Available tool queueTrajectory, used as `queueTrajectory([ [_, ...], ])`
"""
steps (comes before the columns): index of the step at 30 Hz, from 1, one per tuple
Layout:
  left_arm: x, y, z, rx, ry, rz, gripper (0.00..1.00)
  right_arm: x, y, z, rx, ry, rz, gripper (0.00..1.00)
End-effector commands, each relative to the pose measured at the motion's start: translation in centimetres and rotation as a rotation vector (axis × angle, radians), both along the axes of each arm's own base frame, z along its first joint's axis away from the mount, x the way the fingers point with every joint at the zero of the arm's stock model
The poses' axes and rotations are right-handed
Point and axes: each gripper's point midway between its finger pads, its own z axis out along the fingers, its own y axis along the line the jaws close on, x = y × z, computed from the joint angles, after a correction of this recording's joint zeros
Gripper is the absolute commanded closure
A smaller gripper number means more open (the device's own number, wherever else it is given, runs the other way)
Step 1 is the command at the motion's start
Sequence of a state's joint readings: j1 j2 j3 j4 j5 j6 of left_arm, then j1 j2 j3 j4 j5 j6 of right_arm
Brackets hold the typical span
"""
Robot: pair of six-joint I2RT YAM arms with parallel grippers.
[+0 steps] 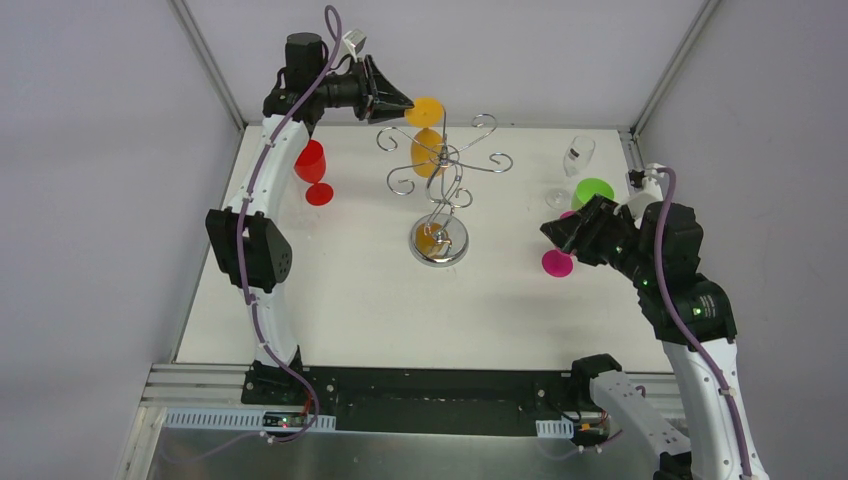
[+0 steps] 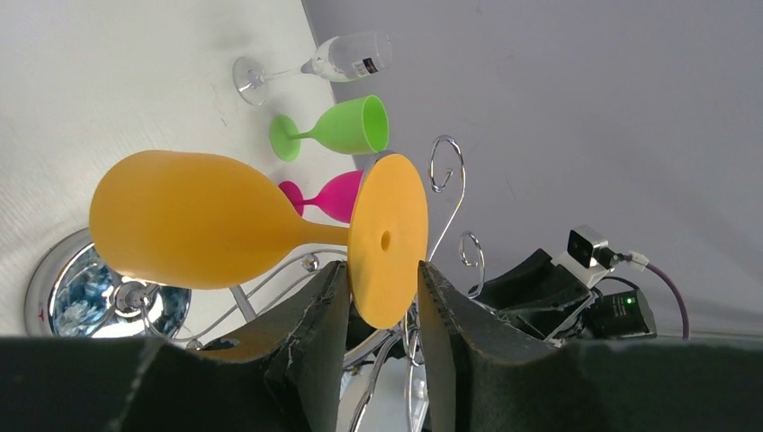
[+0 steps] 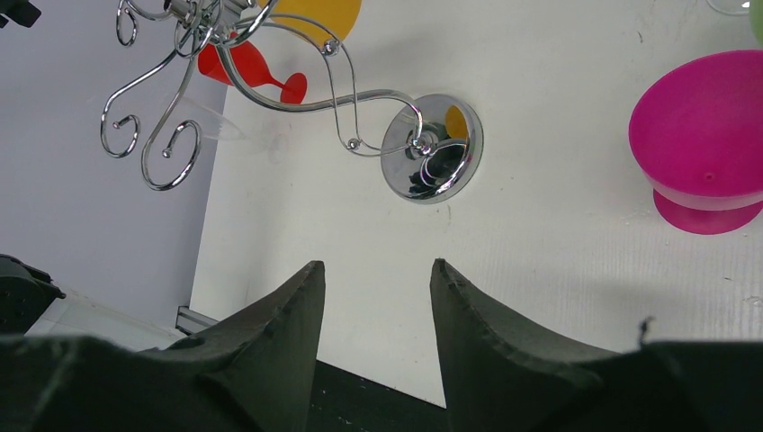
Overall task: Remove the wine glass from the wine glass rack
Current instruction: Pick up the wine glass from the wine rack.
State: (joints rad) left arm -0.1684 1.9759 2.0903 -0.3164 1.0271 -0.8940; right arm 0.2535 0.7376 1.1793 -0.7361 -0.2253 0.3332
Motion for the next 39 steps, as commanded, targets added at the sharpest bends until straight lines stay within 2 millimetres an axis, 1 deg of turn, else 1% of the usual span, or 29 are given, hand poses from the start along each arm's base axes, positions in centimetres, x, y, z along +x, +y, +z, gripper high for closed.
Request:
queueTrajectory([
  [1, -0.9, 0.1, 3.3, -0.037, -0.096, -0.038, 0.68, 0.1, 0.4, 1.2, 0.03, -0.045, 0.014, 0.5],
  [5, -1.0, 0.1, 3.3, -0.041, -0.094, -0.045, 0.71, 0.0, 0.5, 1.1, 0.031, -0.042, 0.017, 0.5],
  [16, -1.2, 0.1, 3.8, -0.049, -0.096, -0.043, 0.75, 0.0, 0.5, 0.9, 0.032, -0.036, 0.021, 0.5],
  [22, -1.0, 0.0, 3.7, -0.055, -0.083, -0.043, 0.78, -0.1, 0.6, 1.0, 0.036, -0.036, 0.023, 0.5],
  [27, -1.1, -0.5, 3.8, -0.058, -0.083, -0.05, 0.79, -0.3, 0.6, 0.9, 0.034, -0.036, 0.025, 0.5],
  [39, -1.6, -1.6, 3.1, -0.051, -0.068, -0.061, 0.79, -0.7, 0.4, 1.1, 0.031, -0.046, 0.026, 0.5],
])
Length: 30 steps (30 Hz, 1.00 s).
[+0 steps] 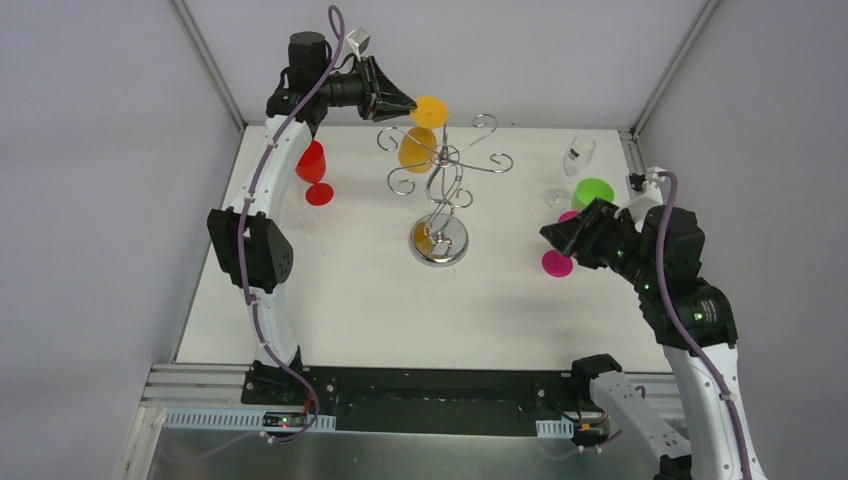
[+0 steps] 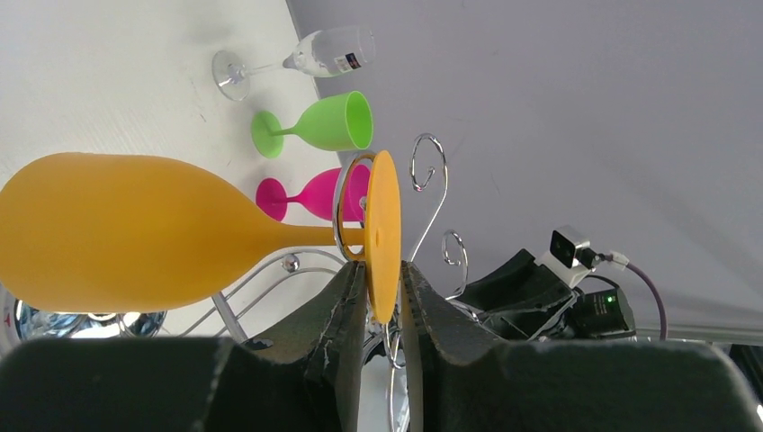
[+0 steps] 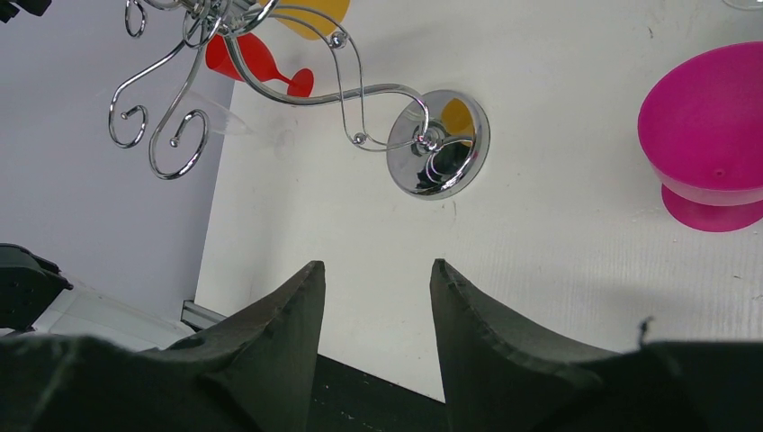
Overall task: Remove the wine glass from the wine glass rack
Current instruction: Pick up the wine glass from the wine rack.
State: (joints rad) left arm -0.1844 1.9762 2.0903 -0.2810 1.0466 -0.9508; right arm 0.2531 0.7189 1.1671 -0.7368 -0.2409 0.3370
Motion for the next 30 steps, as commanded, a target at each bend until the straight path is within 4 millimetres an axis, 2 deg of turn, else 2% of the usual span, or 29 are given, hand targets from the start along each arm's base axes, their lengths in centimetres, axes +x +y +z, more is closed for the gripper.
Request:
queueTrajectory([
  [1, -1.1, -0.7, 2.3, -0.019, -0.087, -0.037, 0.79, -0.3, 0.3, 1.2, 0.022, -0.043, 0.014, 0.5],
  [10, -1.5, -0.8, 2.3, -0.016, -0.088, -0.037, 0.84, -0.7, 0.2, 1.1, 0.023, -0.043, 0.012, 0.5],
  [19, -1.9, -0.9, 2.1, -0.013, -0.086, -0.047, 0.98, -0.9, 0.1, 0.9, 0.027, -0.038, 0.01, 0.5],
  [30, -2.2, -0.7, 2.8, -0.016, -0.105, -0.048, 1.0, -0.7, 0.2, 1.1, 0.033, -0.035, 0.011, 0.5],
])
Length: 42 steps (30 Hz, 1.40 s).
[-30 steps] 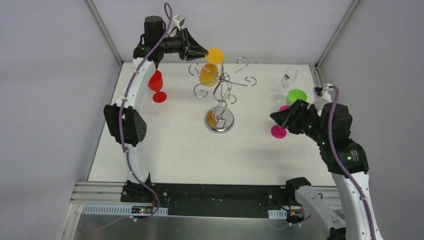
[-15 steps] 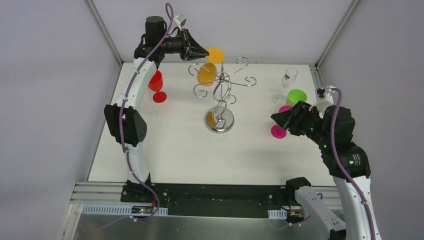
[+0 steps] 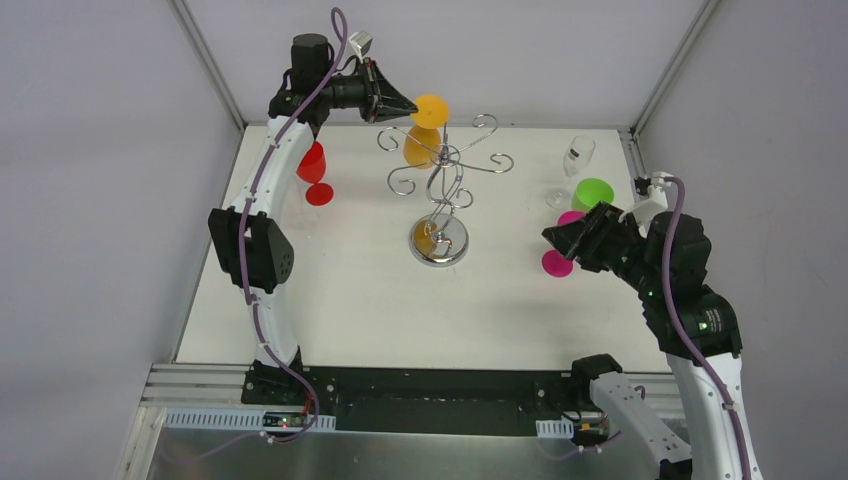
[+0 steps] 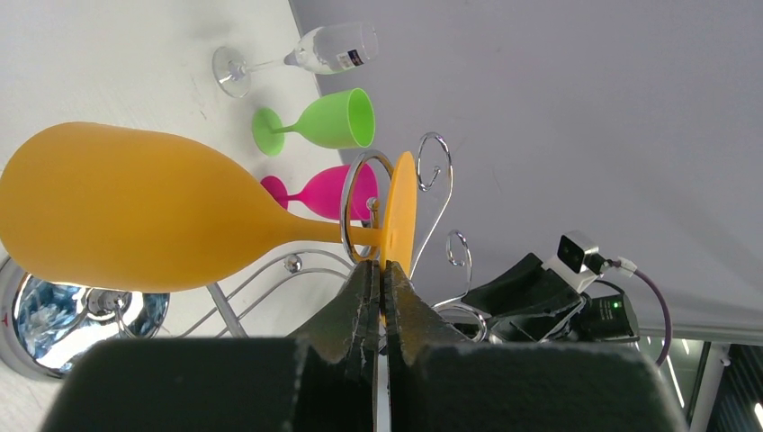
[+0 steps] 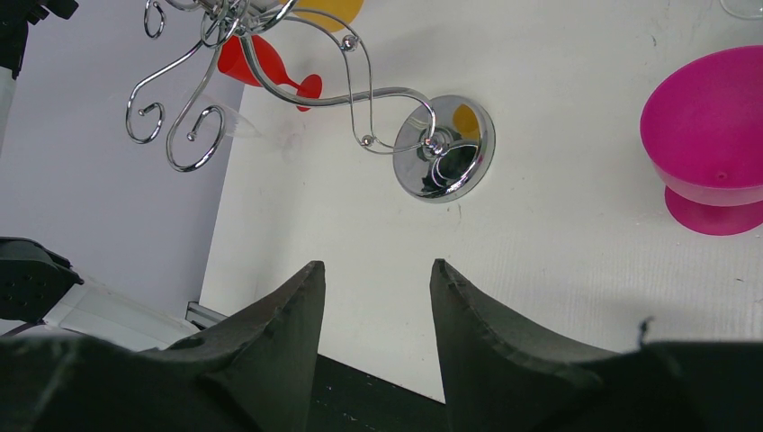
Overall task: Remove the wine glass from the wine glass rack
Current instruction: Pick up the wine glass from the wine rack.
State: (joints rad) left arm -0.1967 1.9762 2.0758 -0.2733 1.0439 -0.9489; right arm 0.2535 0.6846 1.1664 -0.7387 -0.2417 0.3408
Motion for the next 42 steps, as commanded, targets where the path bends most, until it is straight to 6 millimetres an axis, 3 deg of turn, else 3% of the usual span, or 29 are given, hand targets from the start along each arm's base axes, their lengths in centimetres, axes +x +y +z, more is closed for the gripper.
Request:
queueTrajectory([
  [1, -2.0, -0.2, 3.3, -0.019, -0.111, -0.036, 1.0, 0.0, 0.4, 0.5, 0.021, -0.007, 0.011, 0.5],
  [22, -2.3, 1.6, 4.5, -0.003, -0.14, 0.016, 1.0, 0.2, 0.5, 0.4, 0.033, 0.001, 0.01, 0.5],
  [42, 0.8, 1.5, 4.6, -0.02, -0.138, 0.037, 1.0, 0.6, 0.4, 0.3, 0.016, 0.005, 0.001, 0.5],
])
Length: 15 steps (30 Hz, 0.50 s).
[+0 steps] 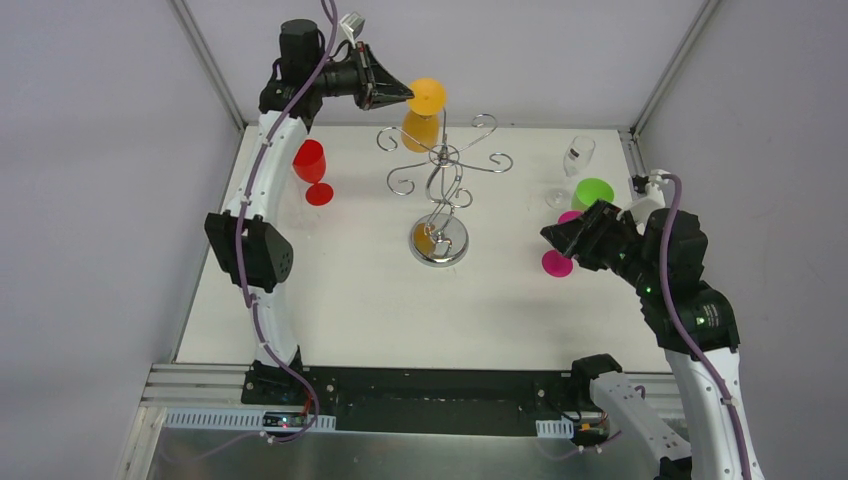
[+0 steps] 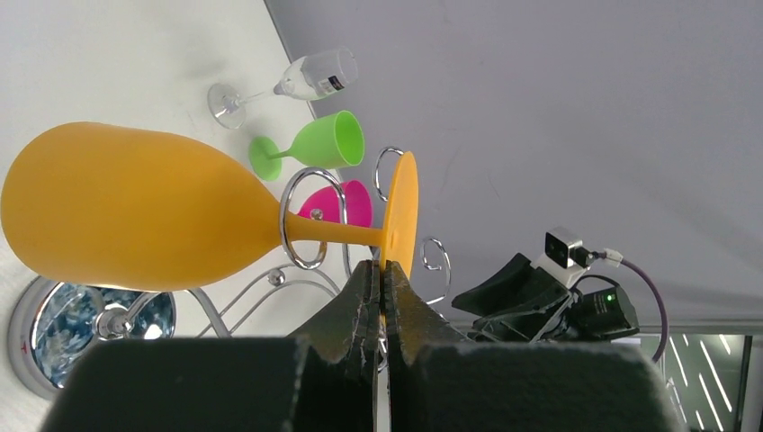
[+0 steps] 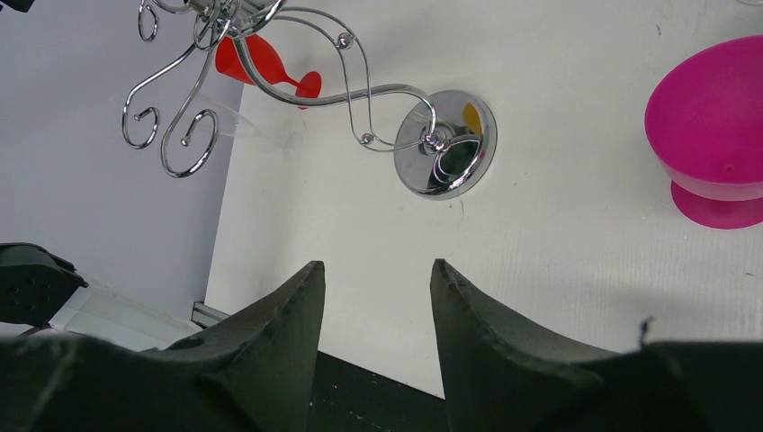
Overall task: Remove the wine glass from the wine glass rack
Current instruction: Pick up the wine glass from the wine rack.
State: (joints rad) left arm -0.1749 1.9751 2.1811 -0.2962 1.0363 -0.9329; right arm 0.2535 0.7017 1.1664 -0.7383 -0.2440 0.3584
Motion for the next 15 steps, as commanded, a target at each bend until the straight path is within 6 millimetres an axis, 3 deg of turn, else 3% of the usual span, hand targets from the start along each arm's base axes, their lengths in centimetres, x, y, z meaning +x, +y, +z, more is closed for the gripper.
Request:
queueTrajectory([
  [1, 0.8, 0.4, 1.0, -0.011, -0.04, 0.011, 1.0, 0.4, 0.2, 0.5, 0.006, -0.019, 0.006, 0.5],
  [15, 2.2, -0.5, 0.7, -0.034, -0.032, 0.002, 1.0, 1.3, 0.6, -0.7, 0.004, 0.003, 0.012, 0.5],
])
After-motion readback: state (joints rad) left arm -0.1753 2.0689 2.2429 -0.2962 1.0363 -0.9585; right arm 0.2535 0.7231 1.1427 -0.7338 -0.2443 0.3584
